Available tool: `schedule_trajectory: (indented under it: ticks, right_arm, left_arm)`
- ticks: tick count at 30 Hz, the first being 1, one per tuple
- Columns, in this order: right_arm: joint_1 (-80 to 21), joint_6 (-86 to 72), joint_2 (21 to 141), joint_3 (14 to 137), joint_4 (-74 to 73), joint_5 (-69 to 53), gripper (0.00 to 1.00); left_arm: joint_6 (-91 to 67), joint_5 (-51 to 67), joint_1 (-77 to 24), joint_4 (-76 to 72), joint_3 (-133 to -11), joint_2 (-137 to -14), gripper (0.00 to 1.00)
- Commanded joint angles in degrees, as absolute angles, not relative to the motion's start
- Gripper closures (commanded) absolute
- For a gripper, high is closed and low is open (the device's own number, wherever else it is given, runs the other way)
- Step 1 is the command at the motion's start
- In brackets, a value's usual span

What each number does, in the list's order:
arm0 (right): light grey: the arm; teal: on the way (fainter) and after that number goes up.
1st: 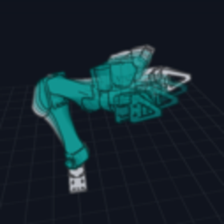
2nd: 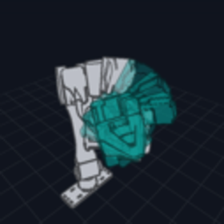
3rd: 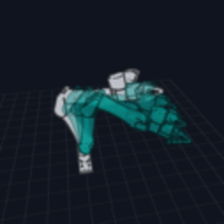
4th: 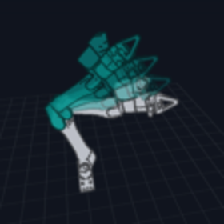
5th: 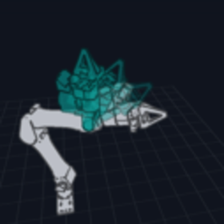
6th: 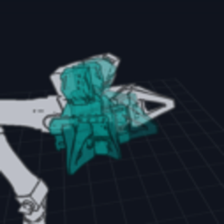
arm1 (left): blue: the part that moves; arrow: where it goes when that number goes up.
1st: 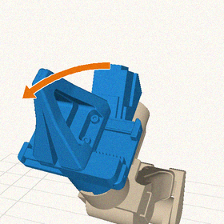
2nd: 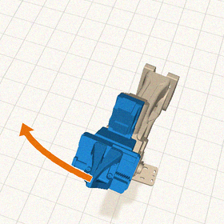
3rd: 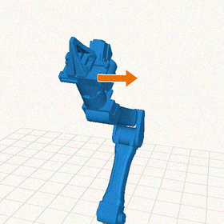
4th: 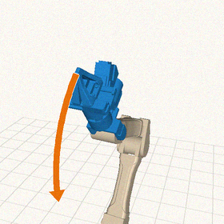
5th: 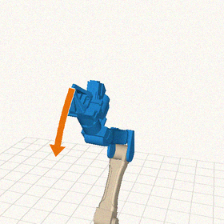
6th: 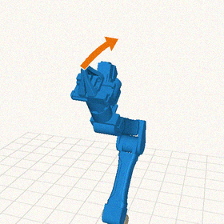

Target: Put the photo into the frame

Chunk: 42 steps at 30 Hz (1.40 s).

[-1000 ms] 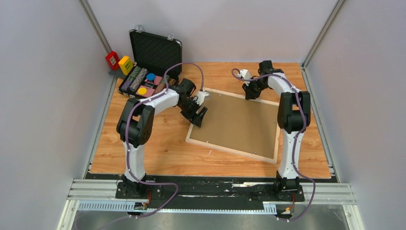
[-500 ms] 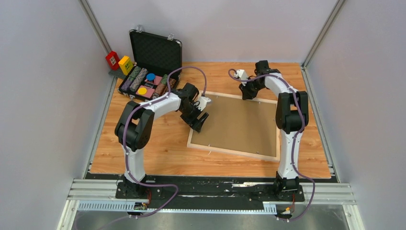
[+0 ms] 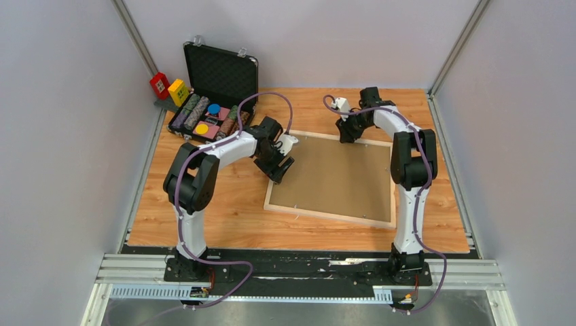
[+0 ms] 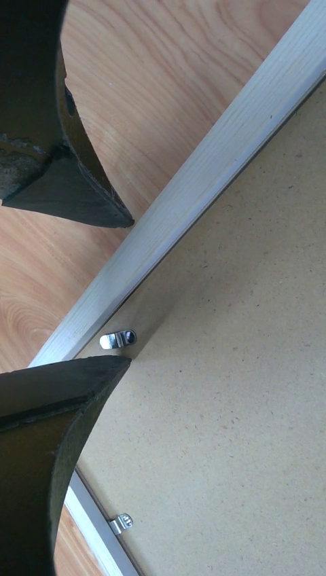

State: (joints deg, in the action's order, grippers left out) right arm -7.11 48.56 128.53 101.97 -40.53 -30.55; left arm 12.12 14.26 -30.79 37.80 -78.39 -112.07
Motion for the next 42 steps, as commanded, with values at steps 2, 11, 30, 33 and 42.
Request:
schedule_trajectory:
  ticks: [2, 11, 30, 33, 42]
  right_arm:
    - [-7.9, 45.7, 126.3, 100.5, -40.1, -31.2, 0.63]
    - [-7.9, 43.6, 124.9, 100.5, -39.9, -28.5, 0.58]
    - [-7.0, 33.5, 113.1, 96.1, -39.9, -24.0, 0.52]
    - [-6.2, 32.6, 110.3, 93.1, -39.9, -22.9, 0.51]
    - [-0.9, 25.8, 97.9, 77.7, -39.9, -25.4, 0.50]
  left_arm:
    - [12.9, 14.8, -31.1, 36.8, -80.1, -112.2, 0.25]
    - [13.3, 16.8, -31.1, 36.4, -78.0, -111.0, 0.35]
    - [14.7, 14.2, -31.1, 34.9, -77.2, -110.3, 0.52]
    - [15.4, 13.7, -31.1, 34.7, -77.7, -110.5, 0.54]
    - [14.7, 14.3, -31.1, 35.0, -79.4, -110.9, 0.44]
